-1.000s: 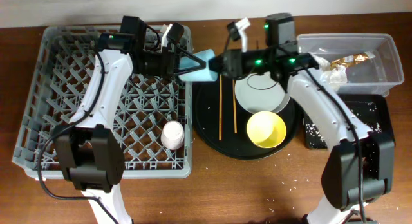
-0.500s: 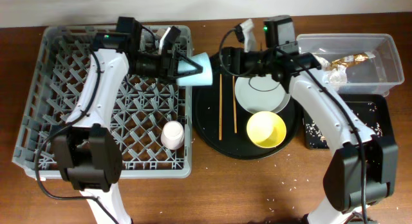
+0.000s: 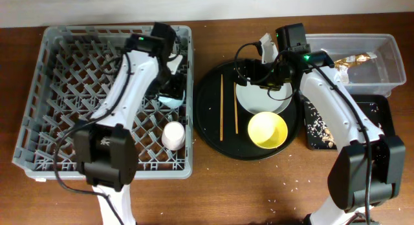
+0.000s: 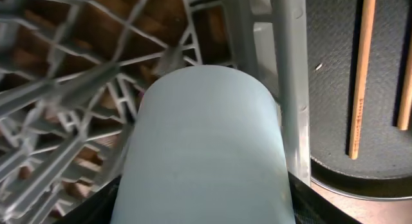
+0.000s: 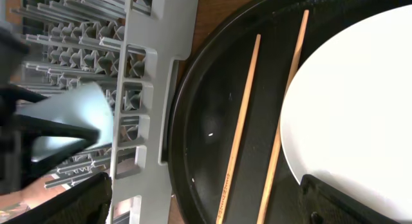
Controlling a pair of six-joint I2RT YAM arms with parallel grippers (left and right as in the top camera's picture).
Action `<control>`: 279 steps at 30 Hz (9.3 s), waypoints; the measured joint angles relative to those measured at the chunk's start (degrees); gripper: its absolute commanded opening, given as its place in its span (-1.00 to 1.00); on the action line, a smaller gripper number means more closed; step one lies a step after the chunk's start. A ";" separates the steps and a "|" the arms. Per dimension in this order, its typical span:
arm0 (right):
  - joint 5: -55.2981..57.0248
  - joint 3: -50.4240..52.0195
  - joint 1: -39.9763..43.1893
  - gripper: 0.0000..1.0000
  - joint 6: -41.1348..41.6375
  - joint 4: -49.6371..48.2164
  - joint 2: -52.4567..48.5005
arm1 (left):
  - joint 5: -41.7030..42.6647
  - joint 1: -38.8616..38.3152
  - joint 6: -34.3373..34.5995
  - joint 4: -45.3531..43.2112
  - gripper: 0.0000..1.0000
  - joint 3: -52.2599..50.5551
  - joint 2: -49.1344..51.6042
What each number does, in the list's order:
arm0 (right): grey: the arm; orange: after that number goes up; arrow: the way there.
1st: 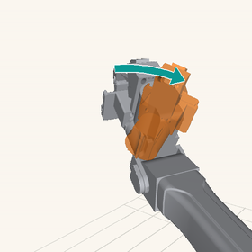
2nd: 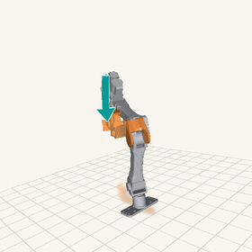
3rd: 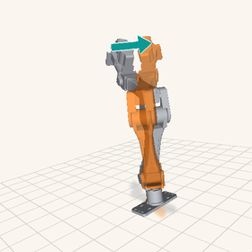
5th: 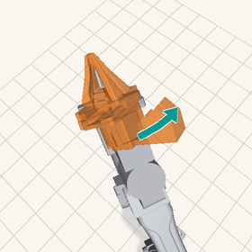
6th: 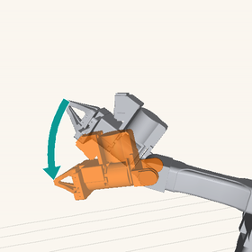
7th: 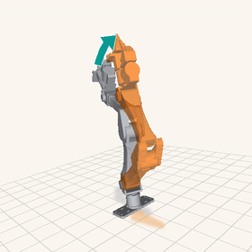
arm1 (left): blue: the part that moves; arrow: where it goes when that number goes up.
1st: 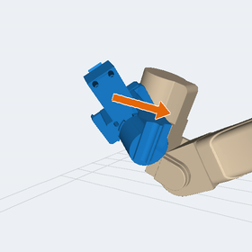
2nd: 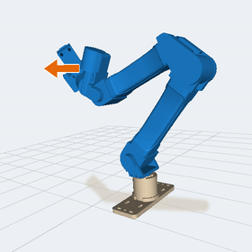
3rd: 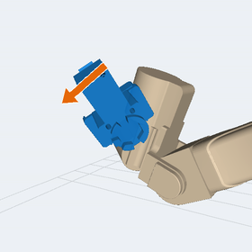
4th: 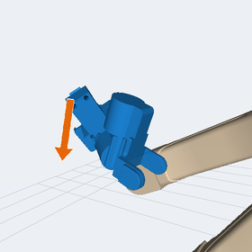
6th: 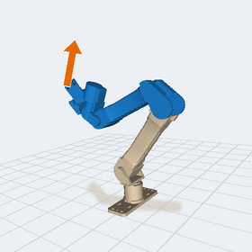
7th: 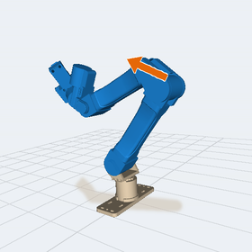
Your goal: Sort waste into correct bins and load items into the dishwasher rack
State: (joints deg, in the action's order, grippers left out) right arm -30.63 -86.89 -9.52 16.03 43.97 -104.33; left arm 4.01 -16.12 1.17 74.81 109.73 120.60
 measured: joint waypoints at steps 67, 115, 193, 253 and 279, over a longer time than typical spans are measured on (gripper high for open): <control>19.47 -0.13 25.68 0.97 -0.63 18.38 22.53 | -86.31 -14.97 13.31 -15.52 0.08 21.09 23.04; 19.45 -0.11 25.68 0.97 -0.61 18.38 22.51 | -44.04 -7.63 1.57 4.98 -0.99 45.68 9.31; 19.67 -0.11 25.68 0.97 -0.63 18.36 22.51 | -10.86 5.22 2.84 1.81 -0.07 0.68 -0.55; 19.67 -0.11 25.68 0.97 -0.63 18.38 22.51 | -16.50 3.02 11.91 13.68 -0.31 8.20 6.19; 25.40 0.00 15.30 0.97 -2.82 18.29 39.23 | -10.19 3.02 12.09 19.93 0.99 24.50 -34.88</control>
State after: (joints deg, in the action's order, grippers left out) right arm -5.23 -86.89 5.78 13.21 62.26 -65.10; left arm -6.17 -13.10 13.26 94.74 134.23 85.71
